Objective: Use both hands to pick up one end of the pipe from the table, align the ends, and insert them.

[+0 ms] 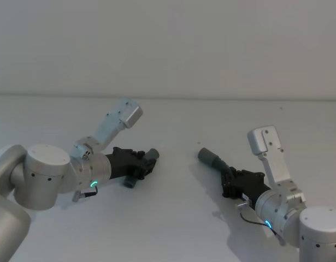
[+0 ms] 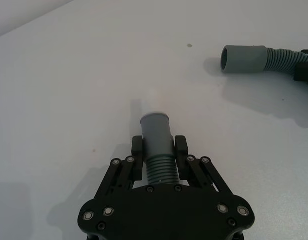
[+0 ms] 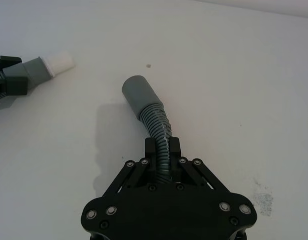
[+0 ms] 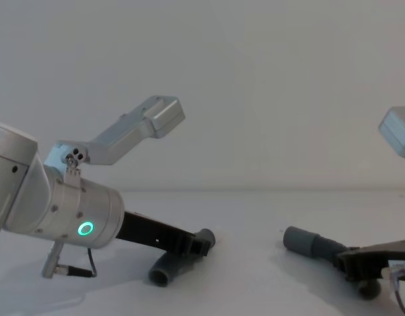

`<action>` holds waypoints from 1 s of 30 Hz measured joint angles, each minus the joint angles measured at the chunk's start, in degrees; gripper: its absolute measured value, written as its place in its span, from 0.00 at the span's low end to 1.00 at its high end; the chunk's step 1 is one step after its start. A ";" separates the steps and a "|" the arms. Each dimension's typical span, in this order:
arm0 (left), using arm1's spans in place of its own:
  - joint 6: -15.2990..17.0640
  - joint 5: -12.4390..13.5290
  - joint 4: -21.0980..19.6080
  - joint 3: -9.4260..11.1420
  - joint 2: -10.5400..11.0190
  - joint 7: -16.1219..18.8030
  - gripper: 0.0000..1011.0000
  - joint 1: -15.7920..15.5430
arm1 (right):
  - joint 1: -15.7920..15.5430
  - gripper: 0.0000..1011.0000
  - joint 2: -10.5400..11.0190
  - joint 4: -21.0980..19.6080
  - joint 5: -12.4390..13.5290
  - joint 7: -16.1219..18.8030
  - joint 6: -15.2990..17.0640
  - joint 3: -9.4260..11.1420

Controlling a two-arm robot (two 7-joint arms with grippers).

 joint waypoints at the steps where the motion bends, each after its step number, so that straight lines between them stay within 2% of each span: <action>1: -0.01 0.00 0.00 0.00 0.00 0.00 0.36 0.00 | 0.00 0.13 0.00 0.00 0.00 0.00 0.00 0.00; 7: -0.84 0.00 0.11 -0.04 0.08 -0.60 0.36 -0.03 | -0.06 0.12 0.08 -0.08 -0.11 0.04 -0.39 0.03; 17: -7.22 -0.75 0.89 -0.51 1.37 -4.35 0.36 -0.88 | -0.29 0.11 0.95 -0.93 -0.86 0.85 -4.65 0.28; 22: -12.11 -1.40 1.58 -0.52 2.79 -8.40 0.36 -2.25 | -0.27 0.11 1.84 -1.62 -1.46 1.66 -7.72 0.43; 25: -13.16 -1.55 1.77 -0.48 3.23 -9.44 0.36 -2.73 | -0.19 0.11 2.38 -2.00 -1.75 2.11 -9.02 0.53; 30: -17.24 -2.30 2.38 -0.09 4.87 -14.46 0.36 -4.66 | 0.14 0.11 4.28 -3.15 -2.65 3.75 -12.98 0.85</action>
